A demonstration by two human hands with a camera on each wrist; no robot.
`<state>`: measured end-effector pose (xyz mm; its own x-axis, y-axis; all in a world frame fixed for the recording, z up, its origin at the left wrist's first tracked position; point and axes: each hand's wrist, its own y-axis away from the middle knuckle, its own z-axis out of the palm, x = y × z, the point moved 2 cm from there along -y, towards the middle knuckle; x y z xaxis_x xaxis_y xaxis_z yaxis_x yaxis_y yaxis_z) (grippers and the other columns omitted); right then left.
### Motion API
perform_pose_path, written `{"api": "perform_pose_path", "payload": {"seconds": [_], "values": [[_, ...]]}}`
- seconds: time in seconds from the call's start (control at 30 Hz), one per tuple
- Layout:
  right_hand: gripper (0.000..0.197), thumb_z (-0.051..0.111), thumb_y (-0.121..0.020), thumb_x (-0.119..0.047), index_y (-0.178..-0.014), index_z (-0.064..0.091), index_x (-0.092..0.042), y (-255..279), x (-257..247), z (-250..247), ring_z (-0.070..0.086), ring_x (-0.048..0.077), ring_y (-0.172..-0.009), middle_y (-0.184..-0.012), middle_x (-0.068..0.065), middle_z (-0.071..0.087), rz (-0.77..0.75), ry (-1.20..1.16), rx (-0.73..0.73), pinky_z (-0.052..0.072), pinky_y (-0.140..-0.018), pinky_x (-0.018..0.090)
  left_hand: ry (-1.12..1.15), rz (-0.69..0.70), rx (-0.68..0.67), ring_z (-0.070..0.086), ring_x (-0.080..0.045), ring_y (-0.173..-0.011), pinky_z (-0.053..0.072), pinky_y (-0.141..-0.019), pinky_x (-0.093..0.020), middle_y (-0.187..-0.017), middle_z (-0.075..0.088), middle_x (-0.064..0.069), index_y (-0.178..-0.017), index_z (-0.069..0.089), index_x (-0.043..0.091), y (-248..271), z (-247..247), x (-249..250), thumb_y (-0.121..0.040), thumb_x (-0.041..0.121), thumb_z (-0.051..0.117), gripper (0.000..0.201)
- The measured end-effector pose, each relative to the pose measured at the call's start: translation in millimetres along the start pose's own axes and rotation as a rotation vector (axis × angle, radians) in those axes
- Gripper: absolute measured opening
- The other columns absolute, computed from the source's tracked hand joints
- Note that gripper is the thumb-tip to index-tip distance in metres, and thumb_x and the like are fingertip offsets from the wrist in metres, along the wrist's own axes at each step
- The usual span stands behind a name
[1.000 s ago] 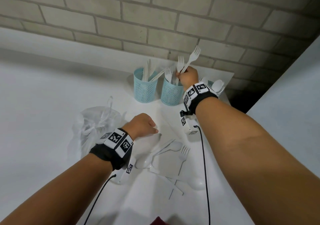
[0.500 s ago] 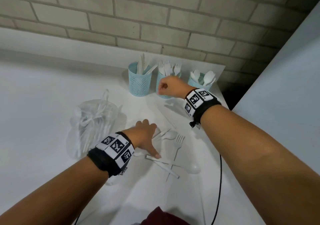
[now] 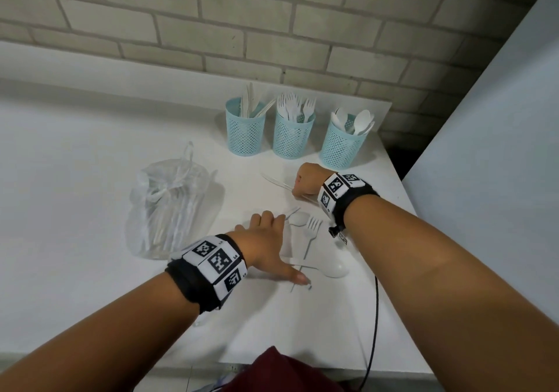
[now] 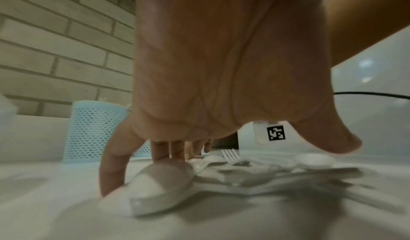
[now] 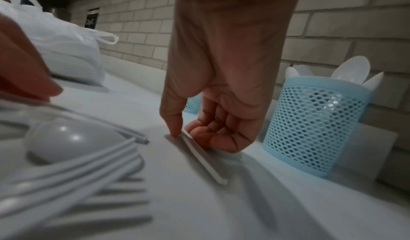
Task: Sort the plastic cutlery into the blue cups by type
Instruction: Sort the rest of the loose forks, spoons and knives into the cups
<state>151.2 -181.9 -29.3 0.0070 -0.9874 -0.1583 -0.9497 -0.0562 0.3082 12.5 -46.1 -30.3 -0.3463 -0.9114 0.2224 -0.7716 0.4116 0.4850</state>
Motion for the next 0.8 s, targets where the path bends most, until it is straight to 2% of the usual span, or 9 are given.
{"api": "perform_pose_path", "payload": {"seconds": [0.1, 0.17, 0.27, 0.37, 0.47, 0.57, 0.63, 0.73, 0.8], "values": [[0.016, 0.068, -0.070, -0.018, -0.065, 0.056, -0.009, 8, 8, 2, 0.061, 0.026, -0.069, -0.070, 0.007, 0.061, 0.033, -0.020, 0.002, 0.045, -0.058, 0.024, -0.004, -0.019, 0.004, 0.011, -0.028, -0.139, 0.025, -0.109, -0.055, -0.150, 0.009, -0.002, -0.149, -0.011, 0.015, -4, 4, 7, -0.057, 0.083, 0.059, 0.134], [0.021, 0.067, -0.069, -0.017, -0.058, 0.050, -0.011, 13, 14, 1, 0.056, 0.024, -0.063, -0.062, 0.005, 0.056, 0.065, -0.025, 0.006, 0.041, -0.055, 0.022, -0.007, -0.015, 0.026, 0.013, -0.029, -0.138, 0.027, -0.108, -0.054, -0.149, 0.011, -0.006, -0.148, -0.012, 0.011, -8, 4, 11, -0.060, 0.079, 0.060, 0.133], [0.024, 0.067, -0.068, -0.017, -0.057, 0.046, -0.011, 20, 24, 0, 0.053, 0.023, -0.060, -0.061, 0.005, 0.053, 0.101, -0.026, -0.009, 0.040, -0.054, 0.023, 0.024, -0.016, 0.060, 0.017, -0.030, -0.136, 0.031, -0.106, -0.051, -0.147, 0.016, -0.010, -0.149, -0.007, 0.010, -12, -1, 12, -0.065, 0.073, 0.063, 0.126], [0.027, 0.067, -0.066, -0.015, -0.054, 0.043, -0.011, 28, 34, -2, 0.048, 0.023, -0.053, -0.056, 0.005, 0.049, 0.127, -0.044, -0.021, 0.039, -0.053, 0.022, 0.049, -0.011, 0.104, 0.024, -0.031, -0.134, 0.033, -0.103, -0.048, -0.144, 0.023, -0.011, -0.148, 0.007, 0.009, -15, -8, 8, -0.072, 0.066, 0.063, 0.111], [0.025, 0.071, -0.068, -0.017, -0.056, 0.050, -0.010, 36, 41, -4, 0.054, 0.025, -0.060, -0.059, 0.006, 0.055, 0.138, -0.072, -0.037, 0.048, -0.063, 0.029, 0.050, 0.010, 0.158, 0.031, -0.029, -0.129, 0.036, -0.099, -0.046, -0.139, 0.032, -0.010, -0.141, 0.023, 0.010, -16, -11, 5, -0.076, 0.064, 0.060, 0.092], [0.022, 0.071, -0.069, -0.019, -0.060, 0.052, -0.010, 43, 44, -3, 0.059, 0.026, -0.066, -0.068, 0.009, 0.061, 0.162, -0.091, -0.042, 0.054, -0.074, 0.034, 0.003, 0.018, 0.126, 0.029, -0.029, -0.130, 0.036, -0.100, -0.049, -0.140, 0.029, -0.010, -0.144, 0.017, 0.008, -16, -5, 7, -0.069, 0.074, 0.058, 0.108], [0.020, 0.070, -0.068, -0.019, -0.061, 0.052, -0.010, 46, 44, -3, 0.059, 0.027, -0.067, -0.071, 0.010, 0.062, 0.170, -0.093, -0.039, 0.055, -0.074, 0.034, -0.040, 0.028, 0.122, 0.028, -0.030, -0.130, 0.036, -0.099, -0.047, -0.140, 0.028, -0.011, -0.147, 0.011, 0.006, -15, -3, 10, -0.068, 0.071, 0.061, 0.114], [0.015, 0.067, -0.066, -0.018, -0.061, 0.055, -0.010, 48, 42, -1, 0.060, 0.026, -0.063, -0.069, 0.010, 0.062, 0.172, -0.106, -0.046, 0.052, -0.068, 0.030, 0.033, 0.035, 0.169, 0.036, -0.029, -0.124, 0.040, -0.096, -0.043, -0.132, 0.037, -0.011, -0.138, 0.026, 0.006, -18, -5, 9, -0.074, 0.060, 0.065, 0.092], [0.014, 0.066, -0.066, -0.021, -0.066, 0.059, -0.009, 47, 45, 0, 0.062, 0.026, -0.064, -0.070, 0.011, 0.065, 0.175, -0.148, -0.044, 0.053, -0.070, 0.031, 0.109, 0.021, 0.143, 0.042, -0.029, -0.118, 0.042, -0.097, -0.042, -0.125, 0.043, -0.011, -0.129, 0.036, 0.008, -23, -6, 5, -0.075, 0.054, 0.068, 0.078]]}}
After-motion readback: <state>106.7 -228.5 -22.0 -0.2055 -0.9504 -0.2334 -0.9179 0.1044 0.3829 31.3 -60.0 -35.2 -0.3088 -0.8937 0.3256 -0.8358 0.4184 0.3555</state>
